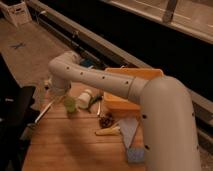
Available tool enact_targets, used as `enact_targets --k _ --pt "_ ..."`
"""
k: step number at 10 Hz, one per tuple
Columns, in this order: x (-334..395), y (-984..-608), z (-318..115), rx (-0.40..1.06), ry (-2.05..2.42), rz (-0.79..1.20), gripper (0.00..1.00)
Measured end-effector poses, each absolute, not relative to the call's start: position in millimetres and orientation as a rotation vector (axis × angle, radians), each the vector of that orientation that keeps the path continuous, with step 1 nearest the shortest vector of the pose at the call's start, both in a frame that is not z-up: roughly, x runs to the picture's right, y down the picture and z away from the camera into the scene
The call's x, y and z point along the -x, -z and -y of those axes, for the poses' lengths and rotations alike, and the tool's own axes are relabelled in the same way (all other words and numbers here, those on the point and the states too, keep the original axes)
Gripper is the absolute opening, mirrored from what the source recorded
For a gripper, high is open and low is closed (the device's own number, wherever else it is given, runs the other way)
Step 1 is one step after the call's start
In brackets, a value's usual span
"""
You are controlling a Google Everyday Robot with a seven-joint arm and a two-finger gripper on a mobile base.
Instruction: Place brush in plastic cup
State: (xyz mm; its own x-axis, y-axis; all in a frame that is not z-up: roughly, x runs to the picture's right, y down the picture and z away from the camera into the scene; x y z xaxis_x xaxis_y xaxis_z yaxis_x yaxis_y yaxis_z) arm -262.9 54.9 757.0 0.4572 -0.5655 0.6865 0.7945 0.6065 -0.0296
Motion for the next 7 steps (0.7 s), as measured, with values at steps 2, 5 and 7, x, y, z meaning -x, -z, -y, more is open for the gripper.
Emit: enact_targets --k 2,5,7 --pt "265.7 -769.0 -66.3 0.398 0.854 0.699 0.0" --pt "274.5 -781.7 -82.3 0.414 0.846 0.744 0.0" --pt "281.3 -785.3 -88.6 0.411 0.844 0.778 0.0"
